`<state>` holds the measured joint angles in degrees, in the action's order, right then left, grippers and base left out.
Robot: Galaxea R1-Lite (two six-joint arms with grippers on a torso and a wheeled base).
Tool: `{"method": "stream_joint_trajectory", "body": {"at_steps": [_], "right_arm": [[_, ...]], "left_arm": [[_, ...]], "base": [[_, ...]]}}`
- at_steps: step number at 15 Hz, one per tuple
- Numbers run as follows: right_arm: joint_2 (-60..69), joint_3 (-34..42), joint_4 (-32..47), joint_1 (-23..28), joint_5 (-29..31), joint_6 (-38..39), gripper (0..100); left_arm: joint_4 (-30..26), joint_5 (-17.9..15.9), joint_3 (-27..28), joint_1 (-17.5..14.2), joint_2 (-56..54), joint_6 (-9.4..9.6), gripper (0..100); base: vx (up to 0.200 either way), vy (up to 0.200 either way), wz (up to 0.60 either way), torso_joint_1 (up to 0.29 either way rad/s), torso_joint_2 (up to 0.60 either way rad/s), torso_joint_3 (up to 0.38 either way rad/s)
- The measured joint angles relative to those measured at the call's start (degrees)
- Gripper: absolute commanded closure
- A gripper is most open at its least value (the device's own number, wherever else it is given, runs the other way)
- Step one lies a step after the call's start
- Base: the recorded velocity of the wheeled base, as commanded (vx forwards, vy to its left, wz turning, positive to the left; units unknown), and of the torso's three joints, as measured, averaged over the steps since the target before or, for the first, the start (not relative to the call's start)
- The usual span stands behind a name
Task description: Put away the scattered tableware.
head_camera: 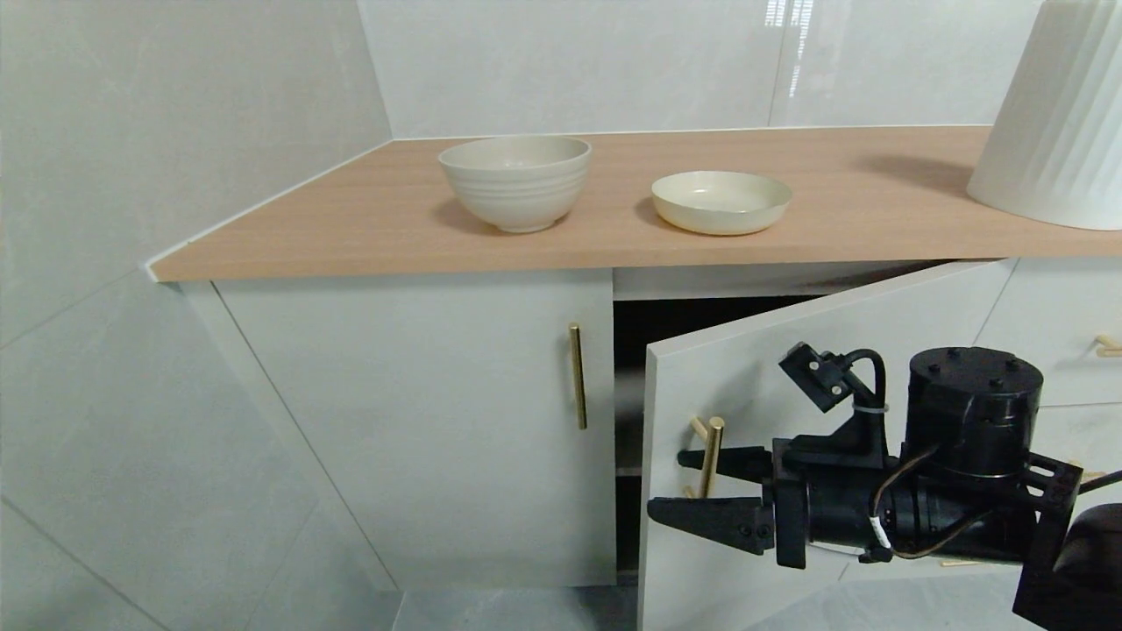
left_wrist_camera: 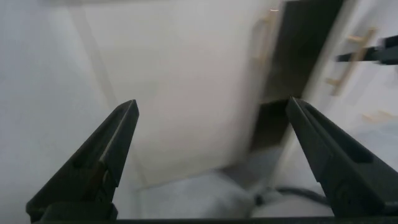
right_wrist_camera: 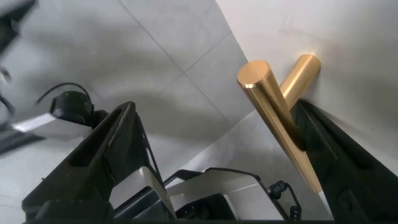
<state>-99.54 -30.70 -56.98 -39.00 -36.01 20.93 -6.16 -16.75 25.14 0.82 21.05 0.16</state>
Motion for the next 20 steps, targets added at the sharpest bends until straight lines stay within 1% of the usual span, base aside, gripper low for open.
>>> {"method": "stream_joint_trajectory", "body": {"at_steps": [2, 3, 4, 6, 7, 8, 9, 10, 11, 12, 14, 15, 16, 17, 18, 20], "right_arm": [[0.56, 0.29, 0.18, -0.37, 0.02, -0.11, 0], [0.72, 0.44, 0.22, -0.63, 0.02, -0.18, 0], [0.84, 0.51, 0.22, -0.74, 0.05, -0.18, 0], [1.0, 0.55, 0.22, -0.85, 0.05, -0.18, 0], [1.06, 0.63, 0.22, -0.88, 0.02, -0.16, 0], [1.11, 0.71, 0.18, -0.9, -0.01, -0.16, 0], [1.11, 0.74, 0.11, -0.96, -0.01, -0.16, 0], [1.11, 0.85, 0.05, -0.96, -0.04, -0.16, 0], [1.11, 0.94, -0.02, -1.05, -0.04, -0.18, 0], [1.11, 0.96, -0.04, -1.11, -0.06, -0.18, 0], [1.11, 1.16, -0.15, -1.22, -0.12, -0.35, 0], [1.11, 1.38, -0.22, -1.29, -0.22, -1.12, 0], [1.08, 1.57, -0.24, -1.29, -0.24, -2.02, 0], [1.06, 1.71, -0.24, -1.29, -0.26, -2.9, 0], [1.06, 1.78, -0.24, -1.33, -0.26, -3.06, 0], [1.13, 1.82, -0.2, -1.4, -0.26, -3.08, 0]], "left_arm": [[0.22, -3.67, 6.01, 0.3, 11.19, 1.1, 0], [0.28, -4.89, 8.85, 1.08, 16.62, 1.78, 100], [0.48, -5.77, 11.63, 3.36, 22.11, 2.3, 100], [0.83, -6.75, 15.46, 10.51, 30.71, 2.68, 100], [1.4, -7.08, 16.76, 14.17, 34.71, 2.79, 100], [2.36, -7.25, 17.55, 17.12, 38.21, 2.71, 100], [3.43, -7.34, 18.02, 19.08, 41.07, 2.24, 100], [5.67, -7.44, 18.25, 21.2, 44.35, 0.88, 100], [9.65, -7.45, 18.36, 23.38, 47.87, -1.17, 100], [15.26, -7.47, 18.16, 25.42, 51.08, -3.83, 100], [31.39, -7.55, 16.68, 29.57, 58.75, -10.47, 100], [37.66, -7.58, 15.63, 31.01, 62.4, -12.87, 100], [42.64, -7.66, 14.41, 32.2, 66.12, -14.52, 100], [45.9, -7.69, 13.31, 32.95, 69.49, -15.31, 100], [49.77, -7.8, 12.4, 33.5, 72.94, -15.7, 100], [59.47, -8.89, 11.26, 34.35, 80.26, -16.19, 100]], "base": [[0.0, 0.0, 0.0, 0.0, 0.0, 0.0], [0.0, 0.0, 0.0, 0.0, 0.0, 0.0], [0.0, 0.0, 0.0, 0.0, 0.0, 0.0], [0.0, 0.0, 0.0, 0.0, 0.0, 0.0], [0.0, 0.0, 0.0, 0.0, 0.0, 0.0], [0.0, 0.0, 0.0, 0.0, 0.0, 0.0], [0.0, 0.0, 0.0, 0.0, 0.0, 0.0], [0.0, 0.0, 0.0, 0.0, 0.0, 0.0], [0.0, 0.0, 0.0, 0.0, 0.0, 0.0], [0.0, 0.0, 0.0, 0.0, 0.0, 0.0], [0.0, 0.0, 0.0, 0.0, 0.0, 0.0], [0.0, 0.0, 0.0, 0.0, 0.0, 0.0], [0.0, 0.0, 0.0, 0.0, 0.0, 0.0], [0.0, 0.0, 0.0, 0.0, 0.0, 0.0], [0.0, 0.0, 0.0, 0.0, 0.0, 0.0], [0.0, 0.0, 0.0, 0.0, 0.0, 0.0]]}}
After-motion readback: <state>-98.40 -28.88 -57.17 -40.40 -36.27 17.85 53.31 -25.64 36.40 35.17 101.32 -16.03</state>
